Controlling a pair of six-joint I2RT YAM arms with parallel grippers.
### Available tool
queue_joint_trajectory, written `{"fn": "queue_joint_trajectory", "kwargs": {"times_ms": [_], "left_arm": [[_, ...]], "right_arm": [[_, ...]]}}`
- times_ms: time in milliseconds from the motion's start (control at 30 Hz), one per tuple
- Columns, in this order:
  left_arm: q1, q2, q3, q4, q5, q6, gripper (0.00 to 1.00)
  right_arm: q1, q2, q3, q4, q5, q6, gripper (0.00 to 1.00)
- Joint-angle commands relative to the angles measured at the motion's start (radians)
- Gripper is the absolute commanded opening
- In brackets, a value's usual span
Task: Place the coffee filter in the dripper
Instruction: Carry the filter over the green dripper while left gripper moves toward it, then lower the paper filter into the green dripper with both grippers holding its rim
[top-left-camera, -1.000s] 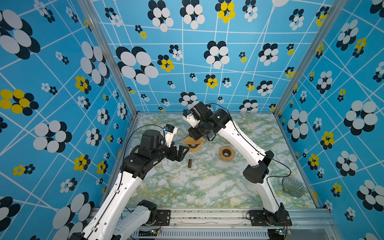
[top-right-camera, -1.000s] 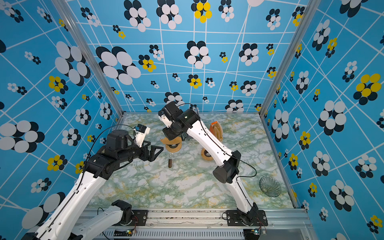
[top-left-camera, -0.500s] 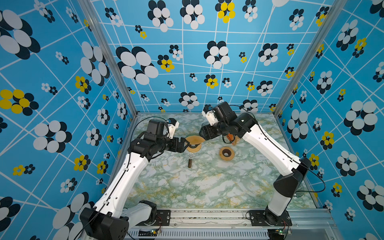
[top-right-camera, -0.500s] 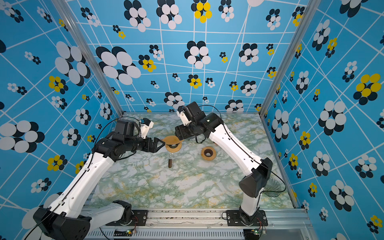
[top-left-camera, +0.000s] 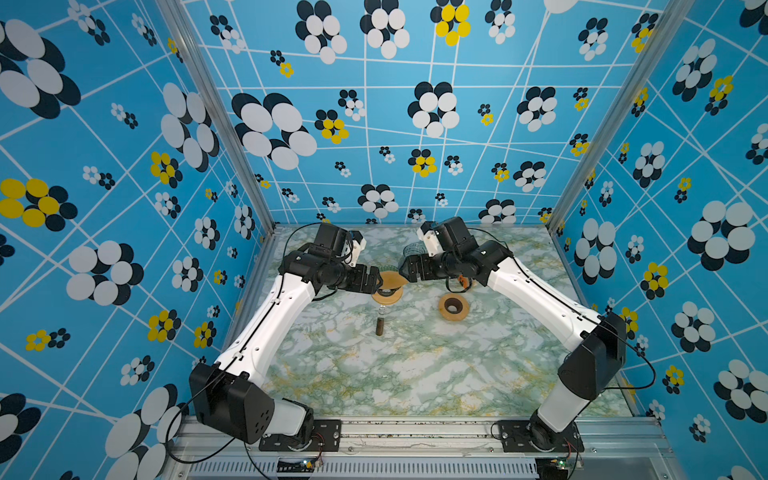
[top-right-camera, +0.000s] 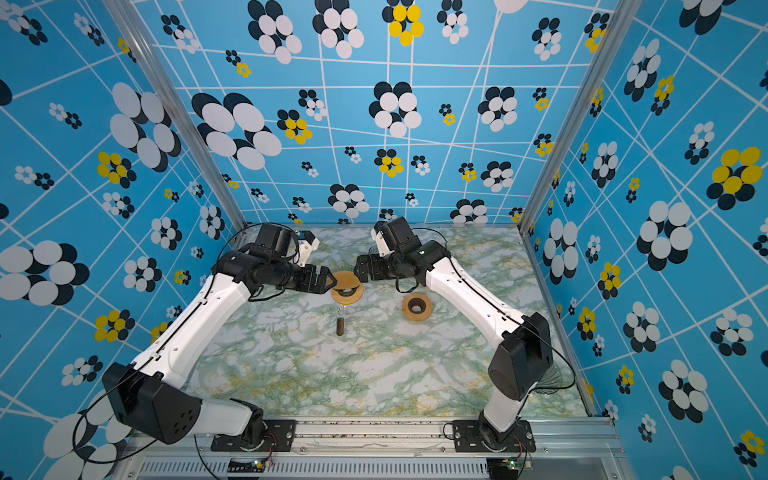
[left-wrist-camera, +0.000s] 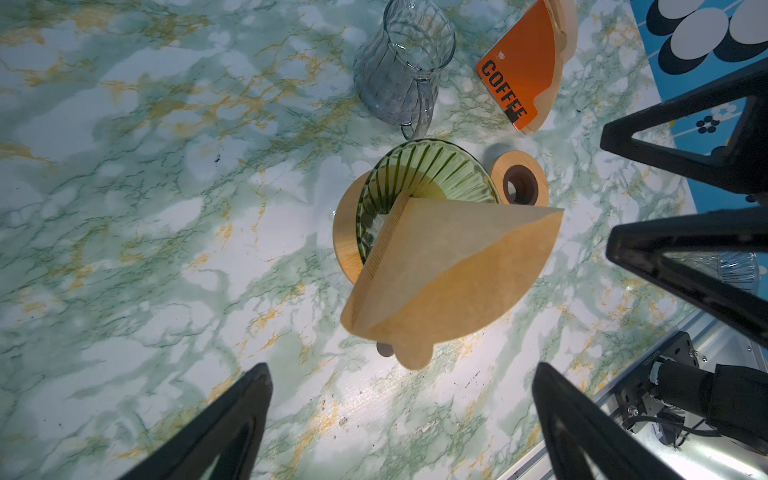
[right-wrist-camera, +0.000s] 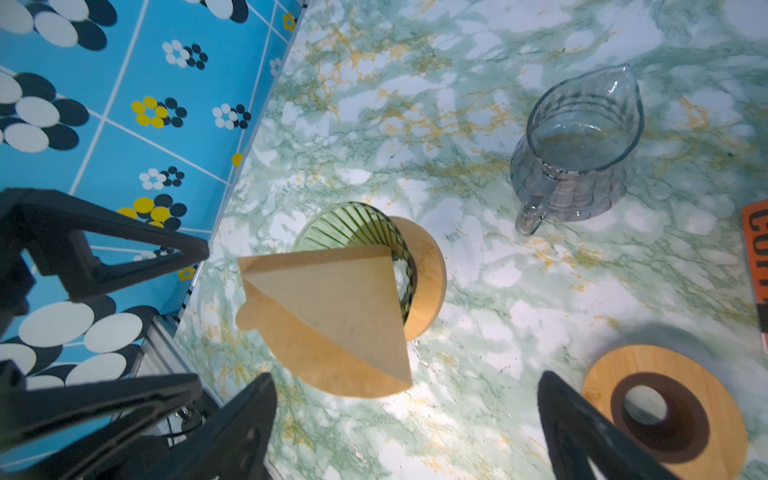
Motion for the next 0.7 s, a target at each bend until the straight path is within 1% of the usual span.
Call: {"fn": "queue_joint_trajectory", "kwargs": {"times_ms": [0, 200, 433, 667], "left_arm": [[-0.005, 0.035, 0.04, -0.02, -0.051, -0.046, 0.99], [-0.006, 0.103, 0.083, -0.033, -0.059, -0.065, 0.99], [-0.005, 0.17, 0.134, -0.054, -0.09, -0.065, 0.99], [-0.002, 0.213, 0.164, -0.076, -0.121, -0.07, 0.99]], "right_arm": [[-0.003, 0.045, 0.005, 0.047, -0.017, 0.044, 0.97], [-0.001, 0.085, 0.024, 0.033, -0.007, 0.038, 0.96], [0.0, 0.104, 0.045, 0.024, 0.041, 0.03, 0.96], [0.0, 0.147, 0.127, -0.033, 0.027, 0.013, 0.96]]}}
